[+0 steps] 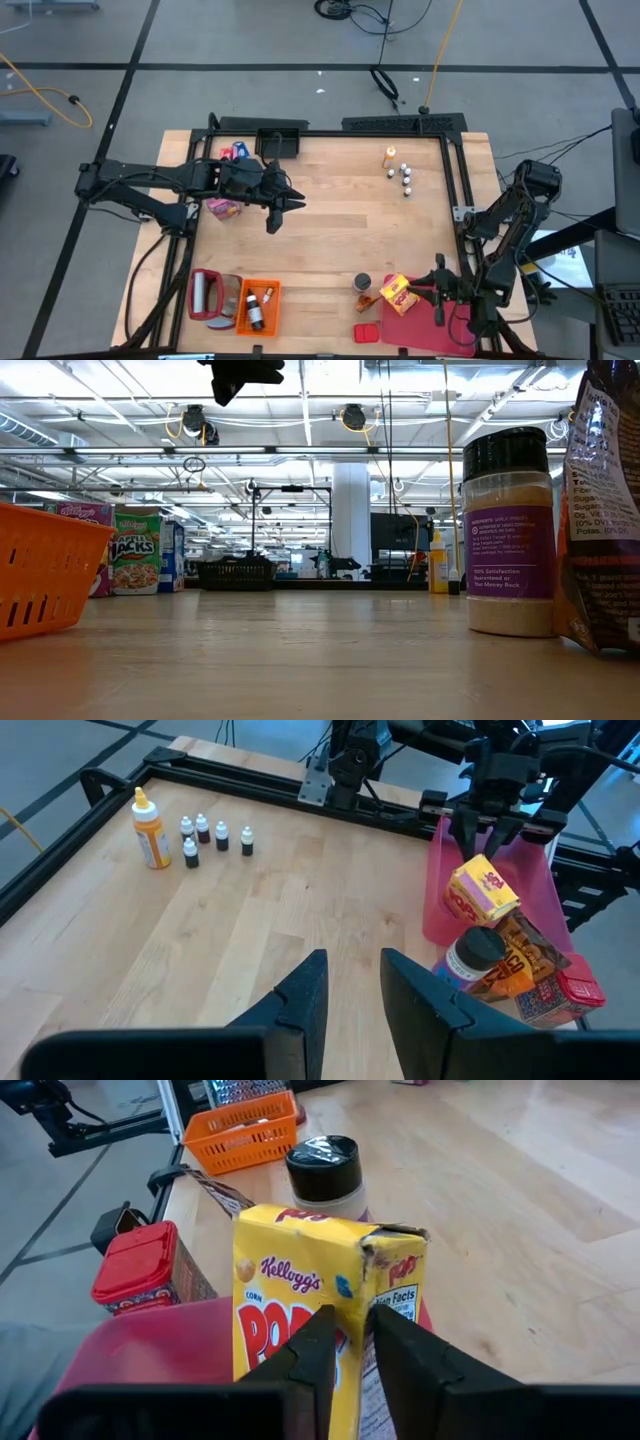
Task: Pick & Place Kitchen Items
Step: Put the yellow cereal box into the red bin, then put the small brown food coloring bottle into the orange bin
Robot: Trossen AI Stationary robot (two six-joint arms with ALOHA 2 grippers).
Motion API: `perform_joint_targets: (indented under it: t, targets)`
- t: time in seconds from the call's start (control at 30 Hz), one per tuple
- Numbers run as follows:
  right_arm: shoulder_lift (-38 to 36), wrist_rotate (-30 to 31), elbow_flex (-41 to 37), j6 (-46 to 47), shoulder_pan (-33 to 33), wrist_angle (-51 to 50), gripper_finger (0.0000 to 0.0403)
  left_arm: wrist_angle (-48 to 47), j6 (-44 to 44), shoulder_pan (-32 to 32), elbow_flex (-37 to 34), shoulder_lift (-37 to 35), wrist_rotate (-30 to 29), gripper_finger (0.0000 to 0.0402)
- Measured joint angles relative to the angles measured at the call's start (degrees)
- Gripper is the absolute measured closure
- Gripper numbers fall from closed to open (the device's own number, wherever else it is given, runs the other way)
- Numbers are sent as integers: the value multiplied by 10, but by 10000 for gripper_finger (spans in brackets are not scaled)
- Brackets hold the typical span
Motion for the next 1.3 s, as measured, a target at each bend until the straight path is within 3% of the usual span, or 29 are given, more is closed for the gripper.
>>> perform_joint_targets:
  t: [0.33,0.83,1.3]
  targets:
    - [0,15,0,-6,-5,-7,288,0,0,0,0,0,0,307]
    - [0,14,0,-42,-21,-4,273,0,0,0,0,0,0,307]
    - [-45,30,0,-94,-21,0,248,0,0,0,0,0,0,307]
